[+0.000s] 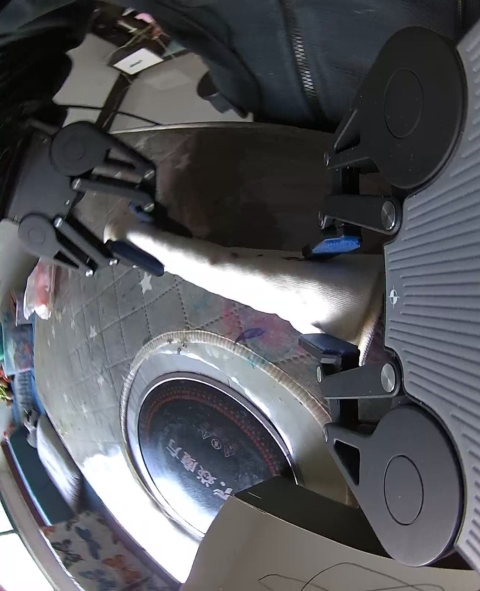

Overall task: Fold shopping bag
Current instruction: 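Lift the rolled cream bag with both grippers toward the white box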

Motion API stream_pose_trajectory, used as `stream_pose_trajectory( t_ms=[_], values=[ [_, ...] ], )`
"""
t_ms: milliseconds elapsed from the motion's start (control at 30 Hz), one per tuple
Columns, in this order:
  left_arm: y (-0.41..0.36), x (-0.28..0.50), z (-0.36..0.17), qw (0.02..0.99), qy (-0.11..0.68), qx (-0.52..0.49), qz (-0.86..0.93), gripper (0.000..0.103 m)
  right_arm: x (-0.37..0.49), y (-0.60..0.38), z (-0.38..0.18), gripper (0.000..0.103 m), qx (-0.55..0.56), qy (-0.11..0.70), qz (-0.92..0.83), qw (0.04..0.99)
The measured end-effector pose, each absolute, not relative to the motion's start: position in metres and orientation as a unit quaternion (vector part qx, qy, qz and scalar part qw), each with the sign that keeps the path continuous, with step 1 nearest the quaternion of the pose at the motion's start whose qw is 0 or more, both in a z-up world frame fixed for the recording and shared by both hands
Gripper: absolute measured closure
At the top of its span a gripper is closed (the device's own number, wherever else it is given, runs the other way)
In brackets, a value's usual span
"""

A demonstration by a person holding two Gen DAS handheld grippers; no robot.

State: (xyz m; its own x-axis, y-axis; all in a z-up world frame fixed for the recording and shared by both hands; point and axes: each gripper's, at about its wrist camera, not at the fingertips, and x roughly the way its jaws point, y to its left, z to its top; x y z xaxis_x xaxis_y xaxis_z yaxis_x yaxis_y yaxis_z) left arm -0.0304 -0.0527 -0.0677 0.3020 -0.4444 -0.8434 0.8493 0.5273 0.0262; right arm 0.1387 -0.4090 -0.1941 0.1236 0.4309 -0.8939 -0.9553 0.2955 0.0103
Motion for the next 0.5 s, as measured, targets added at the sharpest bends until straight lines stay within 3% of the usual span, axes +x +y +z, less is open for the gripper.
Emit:
stream_pose_trajectory(
  t_ms=[167,333,500],
  values=[
    [-0.058,-0.034,-0.078,0.763,0.401,0.294,-0.413,0.043,0.138,-0.408,-0.194,0.063,-0.314,0.424,0.507,0.682],
    [-0.052,-0.027,-0.077,0.774,0.412,0.267,-0.401,0.057,0.137,-0.408,-0.194,0.063,-0.315,0.423,0.505,0.683],
    [-0.046,-0.028,-0.076,0.786,0.425,0.222,-0.39,0.062,0.136,-0.409,-0.193,0.063,-0.314,0.422,0.504,0.685]
  ],
)
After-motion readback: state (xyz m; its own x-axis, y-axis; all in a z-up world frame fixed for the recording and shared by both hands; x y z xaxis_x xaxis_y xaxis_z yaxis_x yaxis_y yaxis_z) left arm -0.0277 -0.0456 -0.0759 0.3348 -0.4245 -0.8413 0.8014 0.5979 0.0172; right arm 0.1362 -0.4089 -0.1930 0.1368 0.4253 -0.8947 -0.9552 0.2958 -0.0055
